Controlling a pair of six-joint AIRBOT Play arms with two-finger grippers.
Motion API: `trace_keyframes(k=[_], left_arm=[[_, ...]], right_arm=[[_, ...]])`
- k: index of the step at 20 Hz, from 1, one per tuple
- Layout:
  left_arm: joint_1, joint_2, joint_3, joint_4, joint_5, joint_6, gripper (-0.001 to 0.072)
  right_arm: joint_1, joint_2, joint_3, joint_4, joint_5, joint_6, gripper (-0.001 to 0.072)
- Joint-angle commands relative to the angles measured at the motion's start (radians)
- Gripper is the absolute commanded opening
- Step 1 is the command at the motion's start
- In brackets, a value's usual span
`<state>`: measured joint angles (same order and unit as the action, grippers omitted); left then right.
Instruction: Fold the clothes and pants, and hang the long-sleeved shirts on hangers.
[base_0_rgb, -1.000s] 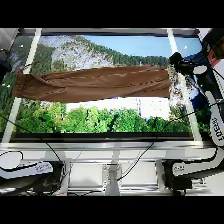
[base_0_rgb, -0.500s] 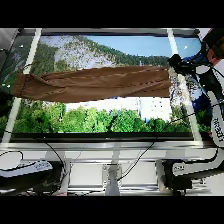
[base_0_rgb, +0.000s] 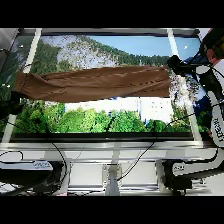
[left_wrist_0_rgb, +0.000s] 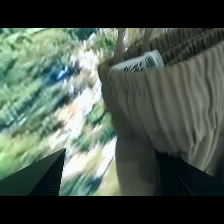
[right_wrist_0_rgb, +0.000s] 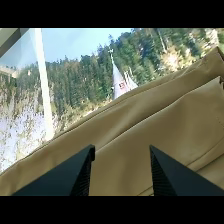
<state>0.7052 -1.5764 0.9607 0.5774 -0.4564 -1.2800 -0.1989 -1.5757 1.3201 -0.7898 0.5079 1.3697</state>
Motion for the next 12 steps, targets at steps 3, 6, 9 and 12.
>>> trace_keyframes(k=[3,6,9,12], left_arm=[[-0.023,-0.037,0.002,-0.166,-0.009,0.192,0.0645],[0.002,-0.002,0.002,-0.167,-0.047,0.211,0.0645],[0.032,0.056,0.002,-0.163,-0.087,0.245,0.0645],[0.040,0.072,0.001,-0.160,-0.087,0.248,0.0709]], right_arm=[[0.000,0.001,0.001,0.000,0.004,0.000,0.0406],[0.000,0.001,0.001,0.000,0.005,0.000,0.0407],[0.000,0.001,0.001,0.000,0.005,0.000,0.0406],[0.000,0.001,0.001,0.000,0.005,0.000,0.0406]])
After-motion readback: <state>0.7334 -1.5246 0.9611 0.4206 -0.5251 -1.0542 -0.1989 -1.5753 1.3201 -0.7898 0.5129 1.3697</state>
